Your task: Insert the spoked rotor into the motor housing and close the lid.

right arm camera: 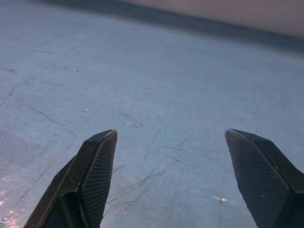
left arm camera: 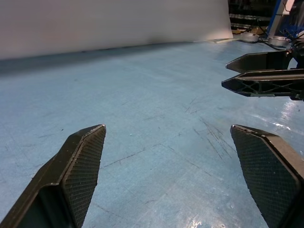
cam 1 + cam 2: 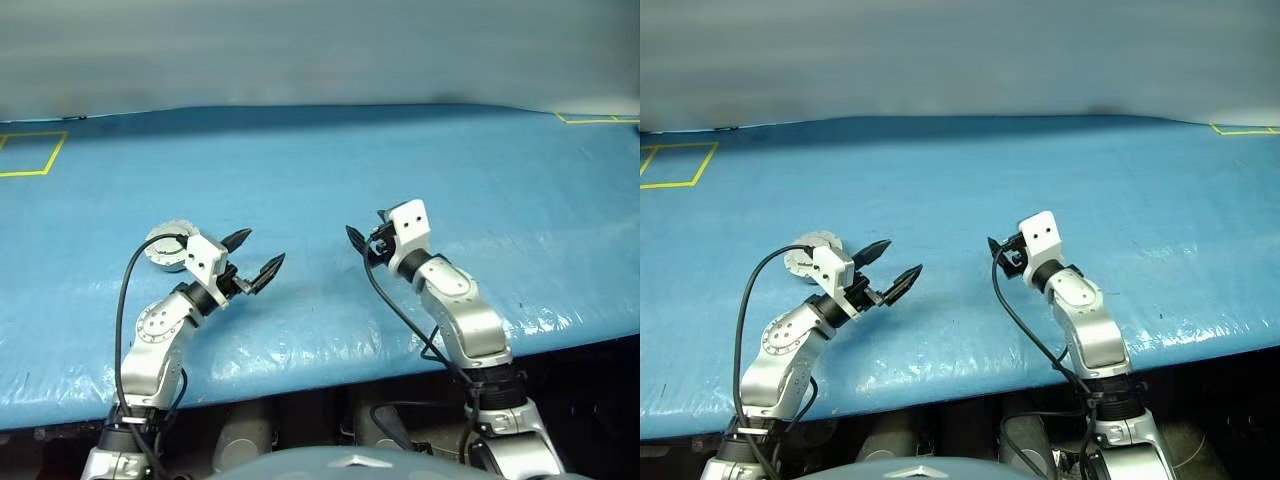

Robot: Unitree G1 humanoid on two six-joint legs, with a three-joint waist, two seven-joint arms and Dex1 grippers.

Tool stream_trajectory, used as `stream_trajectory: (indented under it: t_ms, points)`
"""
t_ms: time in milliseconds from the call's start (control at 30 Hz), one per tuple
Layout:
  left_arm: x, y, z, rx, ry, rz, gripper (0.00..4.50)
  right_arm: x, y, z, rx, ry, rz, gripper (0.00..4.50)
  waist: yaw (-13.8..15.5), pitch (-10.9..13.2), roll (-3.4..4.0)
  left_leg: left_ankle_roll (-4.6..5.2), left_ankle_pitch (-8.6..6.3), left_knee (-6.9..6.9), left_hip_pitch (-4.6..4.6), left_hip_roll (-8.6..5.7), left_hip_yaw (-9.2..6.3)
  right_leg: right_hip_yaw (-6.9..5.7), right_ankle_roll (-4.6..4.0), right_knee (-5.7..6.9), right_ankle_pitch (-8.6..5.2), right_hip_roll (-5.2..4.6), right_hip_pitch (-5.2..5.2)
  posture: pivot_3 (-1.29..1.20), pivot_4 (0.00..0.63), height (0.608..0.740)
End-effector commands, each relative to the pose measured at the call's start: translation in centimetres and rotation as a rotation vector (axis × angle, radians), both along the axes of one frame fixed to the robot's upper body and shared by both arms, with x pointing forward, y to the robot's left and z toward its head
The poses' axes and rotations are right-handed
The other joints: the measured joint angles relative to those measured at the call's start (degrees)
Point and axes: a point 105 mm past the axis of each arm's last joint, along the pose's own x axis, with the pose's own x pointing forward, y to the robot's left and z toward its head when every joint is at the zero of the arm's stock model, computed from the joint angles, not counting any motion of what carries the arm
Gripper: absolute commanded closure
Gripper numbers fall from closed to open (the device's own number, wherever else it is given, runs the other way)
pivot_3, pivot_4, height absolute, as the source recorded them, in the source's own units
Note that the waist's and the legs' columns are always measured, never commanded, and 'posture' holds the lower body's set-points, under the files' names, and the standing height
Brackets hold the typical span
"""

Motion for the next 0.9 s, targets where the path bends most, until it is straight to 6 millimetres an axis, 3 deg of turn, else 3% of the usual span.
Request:
stream_trajectory:
  t_ms: [33, 900]
  points:
    - [0.0, 0.1, 1.5, 0.003, -0.061, 0.002, 0.02, -0.4, 0.1, 1.3, 0.008, -0.054, 0.012, 0.66, 0.0, 0.0, 0.0, 0.0, 0.0, 0.0, 0.0, 0.0, 0.0, 0.0, 0.0, 0.0, 0.0, 0.0, 0.0, 0.0, 0.15, 0.74]
    - [1.5, 0.1, 2.2, 0.006, -0.077, 0.117, 0.02, -0.1, 0.8, 1.5, -0.025, -0.063, 0.038, 0.66, 0.0, 0.0, -0.01, 0.02, -0.01, 0.03, 0.03, -0.01, 0.0, 0.02, 0.0, 0.03, 0.01, 0.0, 0.03, 0.0, 0.15, 0.74]
